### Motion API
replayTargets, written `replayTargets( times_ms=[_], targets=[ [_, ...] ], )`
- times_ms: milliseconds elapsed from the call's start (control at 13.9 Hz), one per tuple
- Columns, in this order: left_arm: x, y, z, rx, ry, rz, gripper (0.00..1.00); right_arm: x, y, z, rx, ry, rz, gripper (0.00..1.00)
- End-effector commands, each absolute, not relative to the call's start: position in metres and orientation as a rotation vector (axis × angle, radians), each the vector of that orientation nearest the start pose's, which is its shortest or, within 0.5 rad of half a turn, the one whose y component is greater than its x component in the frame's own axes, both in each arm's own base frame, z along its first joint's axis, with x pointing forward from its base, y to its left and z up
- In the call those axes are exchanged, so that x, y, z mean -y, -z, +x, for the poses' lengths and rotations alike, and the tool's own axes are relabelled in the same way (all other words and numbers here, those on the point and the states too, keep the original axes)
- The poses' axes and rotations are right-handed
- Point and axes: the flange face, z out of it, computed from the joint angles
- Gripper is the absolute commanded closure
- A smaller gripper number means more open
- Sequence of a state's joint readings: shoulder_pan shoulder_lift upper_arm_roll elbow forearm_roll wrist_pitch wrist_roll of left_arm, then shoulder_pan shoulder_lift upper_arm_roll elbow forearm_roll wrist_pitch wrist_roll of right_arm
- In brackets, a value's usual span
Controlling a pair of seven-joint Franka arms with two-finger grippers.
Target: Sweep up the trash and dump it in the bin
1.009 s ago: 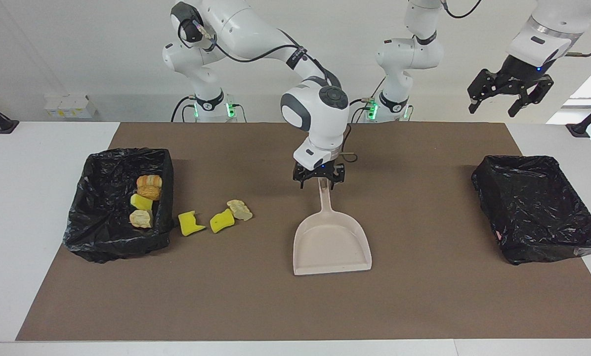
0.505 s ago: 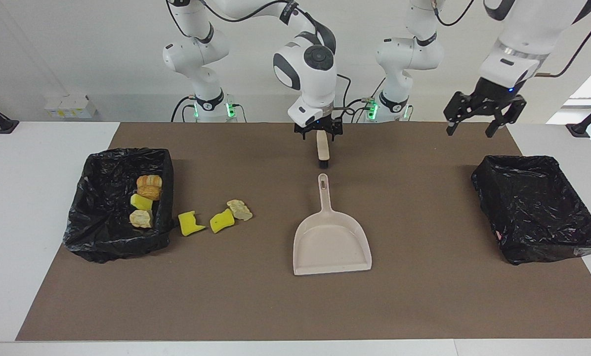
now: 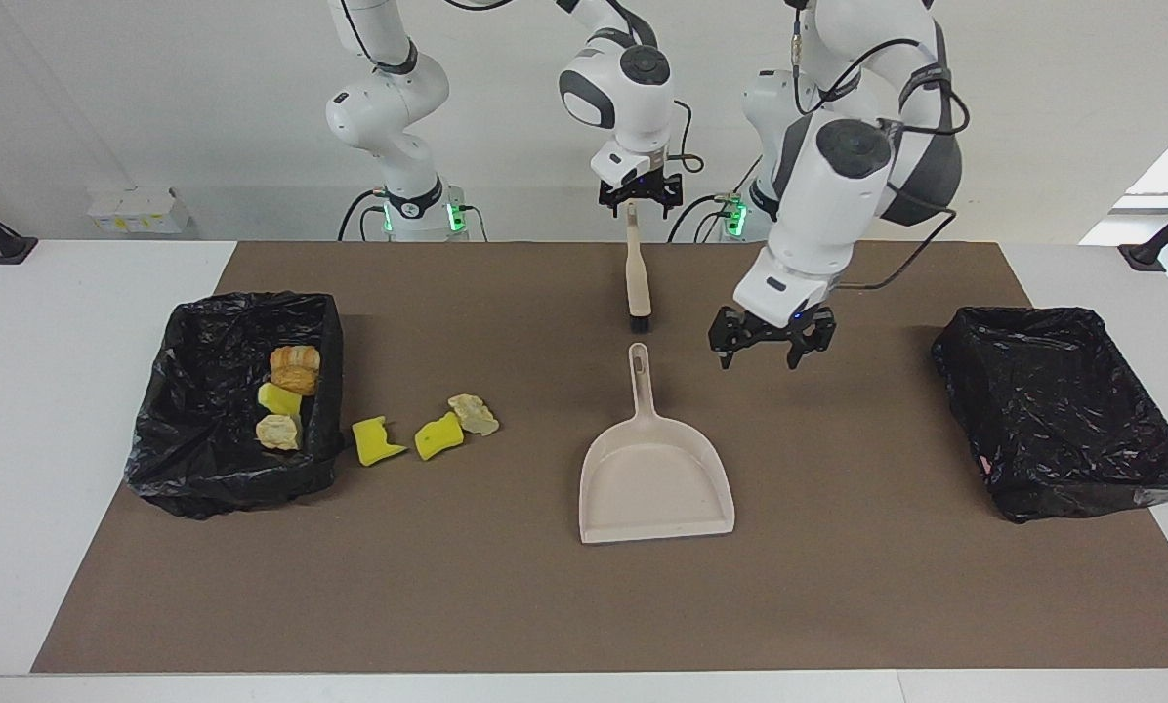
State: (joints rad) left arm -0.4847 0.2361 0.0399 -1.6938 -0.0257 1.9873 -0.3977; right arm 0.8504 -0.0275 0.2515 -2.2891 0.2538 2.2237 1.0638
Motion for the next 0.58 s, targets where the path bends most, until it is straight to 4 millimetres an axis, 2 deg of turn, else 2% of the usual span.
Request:
replayTargets(
  times_ms=[0,144,361,433,505],
  targets=[
    [0.307,-0.416,0.566,-0.053,0.093,-3.158,0.0,-0.449,-0.35,0.206,-0.249,-0.286,-3.055,0.08],
    [0.314,-0.39,0.557,-0.063,0.112,-3.164,0.0,-0.449,-0.342,0.208,-0.253,-0.298,-3.063,0.17],
    [0.329,-0.377,0.546,-0.094,0.111,-3.168,0.0,-0.452,-0.338,0.221,-0.272,-0.272,-3.034,0.39],
    [0.332,-0.376,0.543,-0.1,0.115,-3.173,0.0,-0.452,-0.338,0.222,-0.252,-0.268,-3.032,0.44],
    [0.333,-0.374,0.542,-0.098,0.118,-3.176,0.0,-0.452,-0.337,0.223,-0.238,-0.267,-3.032,0.44]
  ],
)
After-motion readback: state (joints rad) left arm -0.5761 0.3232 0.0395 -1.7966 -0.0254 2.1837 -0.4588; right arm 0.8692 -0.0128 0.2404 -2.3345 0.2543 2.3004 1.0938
